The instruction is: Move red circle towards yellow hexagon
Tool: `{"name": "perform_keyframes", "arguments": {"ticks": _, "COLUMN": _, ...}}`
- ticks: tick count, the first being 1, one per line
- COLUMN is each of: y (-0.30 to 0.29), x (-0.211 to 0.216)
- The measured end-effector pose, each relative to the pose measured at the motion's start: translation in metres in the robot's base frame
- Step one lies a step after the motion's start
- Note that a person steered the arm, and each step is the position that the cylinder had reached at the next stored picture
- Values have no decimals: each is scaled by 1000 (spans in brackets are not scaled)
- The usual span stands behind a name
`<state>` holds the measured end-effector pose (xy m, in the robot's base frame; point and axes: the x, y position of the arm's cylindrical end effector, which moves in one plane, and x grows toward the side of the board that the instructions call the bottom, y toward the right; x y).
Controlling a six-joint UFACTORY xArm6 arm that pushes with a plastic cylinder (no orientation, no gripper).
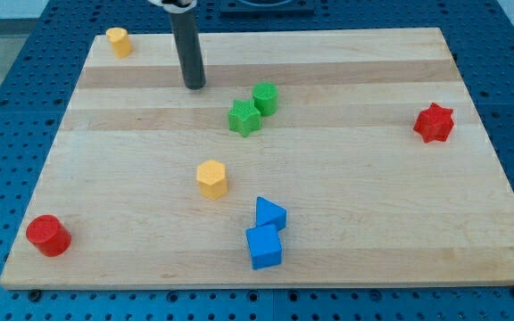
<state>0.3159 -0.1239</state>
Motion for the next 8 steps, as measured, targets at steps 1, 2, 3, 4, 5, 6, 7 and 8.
{"name": "perform_keyframes", "arguments": {"ticks": 1, "y": -7, "x": 2}}
{"name": "perform_keyframes", "arguments": {"ticks": 2, "y": -12, "x": 2}}
{"name": "perform_keyframes", "arguments": {"ticks": 3, "y": -36, "x": 5}}
{"name": "perform_keyframes", "arguments": {"ticks": 4, "y": -61, "x": 15}}
{"name": "perform_keyframes", "arguments": {"ticks": 5, "y": -78, "x": 34}}
{"name": "perform_keyframes", "arguments": {"ticks": 6, "y": -101, "x": 51}}
{"name": "perform_keyframes", "arguments": {"ticks": 7, "y": -119, "x": 90}}
{"name": "perform_keyframes", "arguments": {"ticks": 8, "y": -131, "x": 139}}
